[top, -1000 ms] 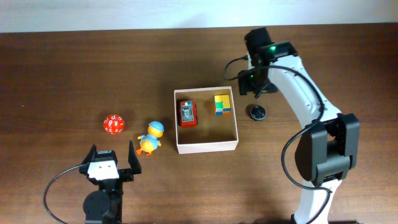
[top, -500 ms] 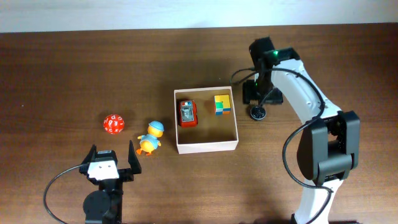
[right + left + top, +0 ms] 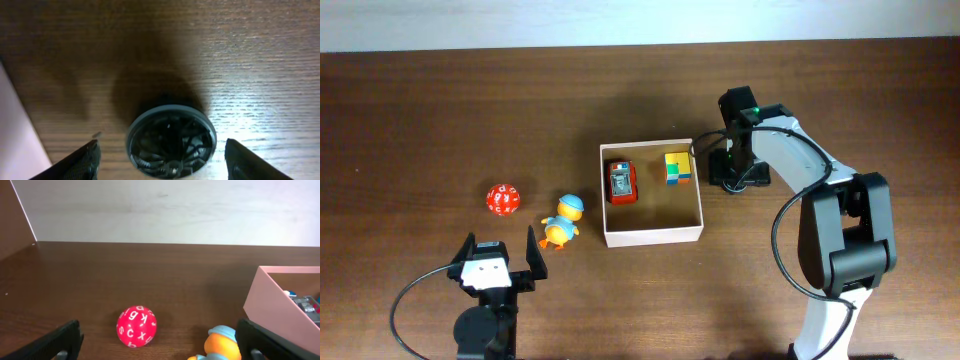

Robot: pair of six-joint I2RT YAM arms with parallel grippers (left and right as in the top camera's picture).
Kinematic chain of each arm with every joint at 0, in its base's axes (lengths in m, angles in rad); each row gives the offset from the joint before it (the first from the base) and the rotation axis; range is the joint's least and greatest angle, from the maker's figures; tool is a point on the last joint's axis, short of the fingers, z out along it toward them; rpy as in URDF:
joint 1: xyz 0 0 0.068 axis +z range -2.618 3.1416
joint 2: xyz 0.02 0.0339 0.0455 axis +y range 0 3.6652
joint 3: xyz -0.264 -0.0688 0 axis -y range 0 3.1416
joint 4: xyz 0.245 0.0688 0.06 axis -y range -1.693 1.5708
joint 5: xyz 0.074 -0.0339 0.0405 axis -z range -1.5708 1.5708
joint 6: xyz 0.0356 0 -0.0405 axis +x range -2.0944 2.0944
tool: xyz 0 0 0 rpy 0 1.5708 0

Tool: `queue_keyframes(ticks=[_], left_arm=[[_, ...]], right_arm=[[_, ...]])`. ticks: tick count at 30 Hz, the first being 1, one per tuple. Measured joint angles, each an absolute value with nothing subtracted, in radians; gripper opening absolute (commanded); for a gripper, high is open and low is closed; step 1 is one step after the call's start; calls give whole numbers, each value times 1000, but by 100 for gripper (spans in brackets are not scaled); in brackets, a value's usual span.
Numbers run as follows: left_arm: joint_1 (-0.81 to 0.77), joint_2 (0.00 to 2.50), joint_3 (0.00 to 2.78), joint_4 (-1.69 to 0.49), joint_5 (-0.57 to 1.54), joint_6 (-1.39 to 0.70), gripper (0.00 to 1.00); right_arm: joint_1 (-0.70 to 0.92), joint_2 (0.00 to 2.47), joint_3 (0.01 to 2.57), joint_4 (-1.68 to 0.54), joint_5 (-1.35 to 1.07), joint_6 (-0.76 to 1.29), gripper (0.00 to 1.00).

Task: Pack container
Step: 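Lower the right gripper and close it on the black wheel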

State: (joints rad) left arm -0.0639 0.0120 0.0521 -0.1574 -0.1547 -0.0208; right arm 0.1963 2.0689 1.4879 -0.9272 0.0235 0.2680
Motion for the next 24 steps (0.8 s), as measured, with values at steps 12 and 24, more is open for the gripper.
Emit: queue_keyframes(ticks=[12, 24], left_arm=[[-64, 12, 52, -157, -155, -21, 99], [-64, 12, 52, -157, -155, -21, 99]], right_arm=[[183, 2069, 1465, -846, 16, 251, 61], [182, 2069, 1446, -852, 16, 246, 58]])
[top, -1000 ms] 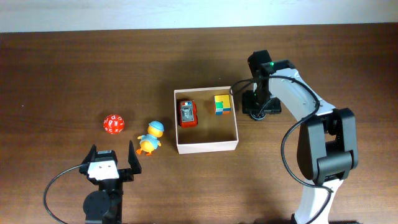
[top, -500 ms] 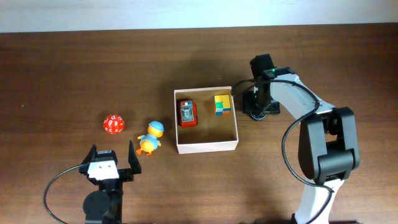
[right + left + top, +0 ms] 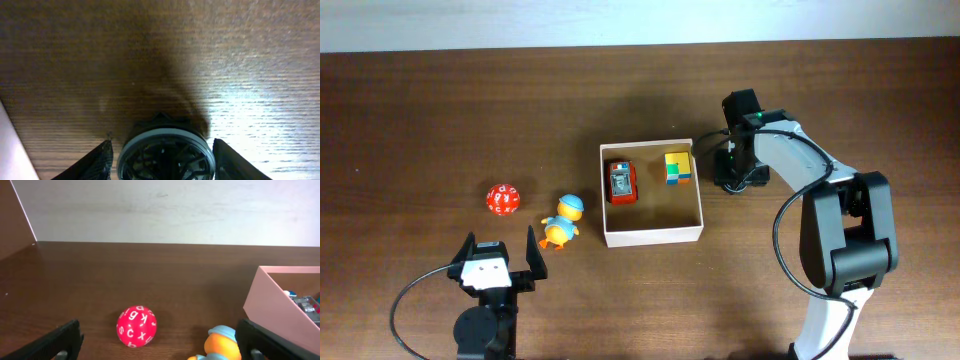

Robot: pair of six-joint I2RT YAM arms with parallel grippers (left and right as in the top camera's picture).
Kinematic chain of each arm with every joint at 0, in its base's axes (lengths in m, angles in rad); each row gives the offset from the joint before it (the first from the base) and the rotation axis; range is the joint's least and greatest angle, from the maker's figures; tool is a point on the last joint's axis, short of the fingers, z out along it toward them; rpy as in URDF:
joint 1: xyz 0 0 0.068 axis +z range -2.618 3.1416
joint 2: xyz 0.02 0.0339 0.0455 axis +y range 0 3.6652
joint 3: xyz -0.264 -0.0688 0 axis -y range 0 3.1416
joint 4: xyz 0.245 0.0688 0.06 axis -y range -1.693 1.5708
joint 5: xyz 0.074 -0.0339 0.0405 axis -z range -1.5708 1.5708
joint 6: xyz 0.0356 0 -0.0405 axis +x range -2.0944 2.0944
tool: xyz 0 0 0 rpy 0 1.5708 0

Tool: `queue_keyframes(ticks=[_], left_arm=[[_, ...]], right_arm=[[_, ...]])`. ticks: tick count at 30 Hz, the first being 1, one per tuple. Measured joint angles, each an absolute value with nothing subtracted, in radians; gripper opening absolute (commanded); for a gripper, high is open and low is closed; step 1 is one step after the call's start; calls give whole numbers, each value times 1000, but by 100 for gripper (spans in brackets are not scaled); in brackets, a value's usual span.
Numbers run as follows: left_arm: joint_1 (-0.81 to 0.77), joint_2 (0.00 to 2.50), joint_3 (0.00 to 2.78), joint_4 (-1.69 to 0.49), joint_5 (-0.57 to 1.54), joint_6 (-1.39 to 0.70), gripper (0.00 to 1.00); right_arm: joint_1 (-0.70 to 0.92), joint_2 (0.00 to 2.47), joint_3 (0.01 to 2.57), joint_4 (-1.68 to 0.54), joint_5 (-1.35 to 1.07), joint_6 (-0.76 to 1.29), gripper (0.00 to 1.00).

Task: Pack container
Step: 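Lower the right gripper and close it on the black wheel, then lift the black wheel and carry it over the box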

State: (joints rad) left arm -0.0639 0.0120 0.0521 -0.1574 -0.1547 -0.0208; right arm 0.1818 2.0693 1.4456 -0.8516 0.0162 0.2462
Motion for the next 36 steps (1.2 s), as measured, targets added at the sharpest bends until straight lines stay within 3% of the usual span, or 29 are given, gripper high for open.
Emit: queue_keyframes(ticks=[6, 25, 36], left_arm=[[-64, 12, 52, -157, -155, -21, 99], [-64, 12, 52, -157, -155, -21, 99], [-64, 12, 52, -158, -155, -21, 99]], right_arm=[[181, 2069, 1428, -851, 16, 242, 50], [179, 2069, 1438, -854, 16, 224, 49], [179, 2070, 1700, -1019, 6, 155, 49]])
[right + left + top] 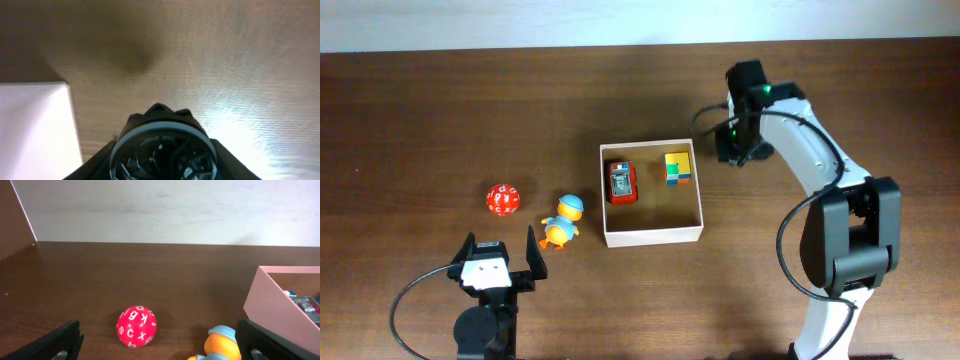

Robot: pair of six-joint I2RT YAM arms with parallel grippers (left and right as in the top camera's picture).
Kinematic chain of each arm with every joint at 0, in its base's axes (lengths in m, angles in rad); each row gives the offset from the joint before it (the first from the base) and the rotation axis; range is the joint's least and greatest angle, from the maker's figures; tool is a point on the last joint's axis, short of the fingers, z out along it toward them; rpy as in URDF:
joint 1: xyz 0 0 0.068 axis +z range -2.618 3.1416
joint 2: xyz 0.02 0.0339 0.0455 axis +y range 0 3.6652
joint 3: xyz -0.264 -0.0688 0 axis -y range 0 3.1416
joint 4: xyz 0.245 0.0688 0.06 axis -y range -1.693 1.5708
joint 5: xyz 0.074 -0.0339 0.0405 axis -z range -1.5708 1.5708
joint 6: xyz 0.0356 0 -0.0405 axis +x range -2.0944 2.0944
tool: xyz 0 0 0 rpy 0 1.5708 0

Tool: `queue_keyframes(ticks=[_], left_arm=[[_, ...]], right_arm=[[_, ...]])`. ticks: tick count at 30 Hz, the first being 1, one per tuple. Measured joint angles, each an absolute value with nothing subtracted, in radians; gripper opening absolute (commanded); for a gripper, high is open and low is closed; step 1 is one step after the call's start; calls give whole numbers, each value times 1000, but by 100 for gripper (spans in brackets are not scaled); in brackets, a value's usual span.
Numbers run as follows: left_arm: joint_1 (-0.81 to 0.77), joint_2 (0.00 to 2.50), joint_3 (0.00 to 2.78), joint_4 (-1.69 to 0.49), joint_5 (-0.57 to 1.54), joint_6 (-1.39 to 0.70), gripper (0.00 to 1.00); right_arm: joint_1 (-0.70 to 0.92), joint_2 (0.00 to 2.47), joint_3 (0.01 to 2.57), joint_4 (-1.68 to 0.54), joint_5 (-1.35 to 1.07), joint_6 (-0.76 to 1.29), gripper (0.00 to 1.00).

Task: Pack container
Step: 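Lift the black wheel and carry it over the box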

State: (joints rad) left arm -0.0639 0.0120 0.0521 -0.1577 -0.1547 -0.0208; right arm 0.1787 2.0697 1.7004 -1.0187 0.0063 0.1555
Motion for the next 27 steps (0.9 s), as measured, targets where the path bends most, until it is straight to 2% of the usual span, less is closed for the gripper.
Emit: queue_keyframes(ticks=[7, 18, 27], left_arm=[[-64, 12, 52, -158, -155, -21, 99], [-64, 12, 52, -157, -155, -21, 99], [-64, 12, 52, -158, -155, -21, 99]], right_arm=[[177, 2070, 1907, -1136, -136, 52, 49], [181, 2070, 2001, -1209, -608, -157, 49], [299, 2070, 2001, -1238, -651, -224, 48]])
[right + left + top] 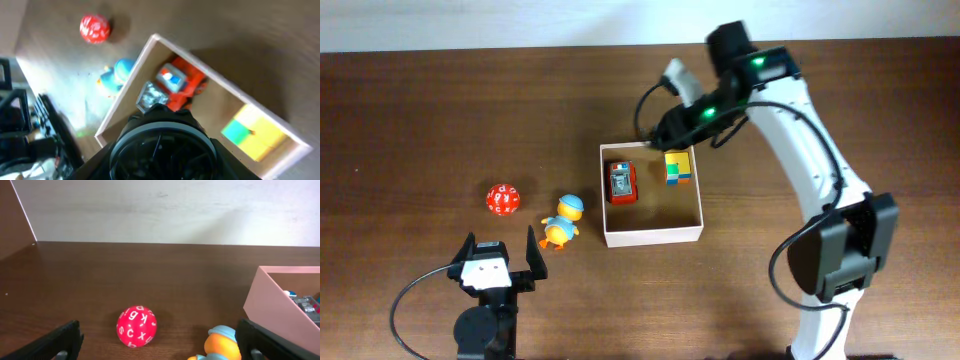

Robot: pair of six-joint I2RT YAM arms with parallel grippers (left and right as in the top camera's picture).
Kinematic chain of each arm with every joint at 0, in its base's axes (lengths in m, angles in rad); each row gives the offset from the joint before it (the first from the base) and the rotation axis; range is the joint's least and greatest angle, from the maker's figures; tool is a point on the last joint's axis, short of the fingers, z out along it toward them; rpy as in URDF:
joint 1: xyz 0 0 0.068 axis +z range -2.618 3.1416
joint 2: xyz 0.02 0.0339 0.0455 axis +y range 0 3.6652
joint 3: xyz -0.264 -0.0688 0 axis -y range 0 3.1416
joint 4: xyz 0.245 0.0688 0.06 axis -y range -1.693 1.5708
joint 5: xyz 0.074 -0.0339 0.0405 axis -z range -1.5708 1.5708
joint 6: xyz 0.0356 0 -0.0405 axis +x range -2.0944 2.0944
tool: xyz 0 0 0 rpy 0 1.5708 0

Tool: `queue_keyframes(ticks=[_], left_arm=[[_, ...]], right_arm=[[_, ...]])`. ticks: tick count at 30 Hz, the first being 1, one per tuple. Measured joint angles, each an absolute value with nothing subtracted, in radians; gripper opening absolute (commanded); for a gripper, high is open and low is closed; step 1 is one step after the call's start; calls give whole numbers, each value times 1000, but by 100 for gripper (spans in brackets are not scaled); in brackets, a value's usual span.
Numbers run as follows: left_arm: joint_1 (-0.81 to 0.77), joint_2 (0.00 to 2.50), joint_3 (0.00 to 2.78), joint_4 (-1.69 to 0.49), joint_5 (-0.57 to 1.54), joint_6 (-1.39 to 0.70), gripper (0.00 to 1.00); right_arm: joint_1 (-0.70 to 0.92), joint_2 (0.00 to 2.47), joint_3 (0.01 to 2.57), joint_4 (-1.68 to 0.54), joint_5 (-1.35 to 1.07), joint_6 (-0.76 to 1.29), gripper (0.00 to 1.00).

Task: Pack container
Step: 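Lift the black wheel and carry it over the box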

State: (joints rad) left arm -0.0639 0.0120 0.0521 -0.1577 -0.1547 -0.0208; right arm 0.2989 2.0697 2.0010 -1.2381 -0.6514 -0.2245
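The pink open box (651, 236) sits mid-table and holds a red toy car (621, 183) and a yellow-green cube (678, 167). My right gripper (672, 127) hangs above the box's far edge, shut on a black round part (162, 145) with a grey rim; from that wrist the car (177, 82) and cube (255, 132) show below it. Left of the box lie a red lettered ball (502, 199) and an orange duck with a blue cap (562, 220). My left gripper (498, 252) stands open near the front edge, with the ball (136, 326) and duck (222, 344) ahead of it.
A pale wall runs along the table's far edge (160, 210). The right arm's base (840, 300) stands at the front right, and its link arches over the table to the right of the box. The box wall (272, 300) rises at the right of the left wrist view.
My right gripper, holding the black round part, has moved left from the bare table beside the box's far right corner to above the box's far edge. The left arm has not moved.
The right gripper stood open around the black round part on the table right of the box. Then its fingers closed in on the part. Then it held the part clear of the table near the box's corner, and now over the box.
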Motion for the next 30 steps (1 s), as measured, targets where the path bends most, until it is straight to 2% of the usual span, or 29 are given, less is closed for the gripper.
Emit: queue_keyframes(ticks=[11, 12, 19, 30], left_arm=[[-64, 12, 52, -157, -155, -21, 99], [-64, 12, 52, -157, -155, -21, 99], [-64, 12, 52, -157, -155, -21, 99], [-64, 12, 52, -157, -155, -21, 99]], right_arm=[[526, 2070, 2001, -1193, -294, -86, 48], [535, 2070, 2001, -1188, -262, -67, 45], [558, 2070, 1995, -1136, -100, 57, 44], [558, 2188, 1990, -1129, -65, 102, 44]])
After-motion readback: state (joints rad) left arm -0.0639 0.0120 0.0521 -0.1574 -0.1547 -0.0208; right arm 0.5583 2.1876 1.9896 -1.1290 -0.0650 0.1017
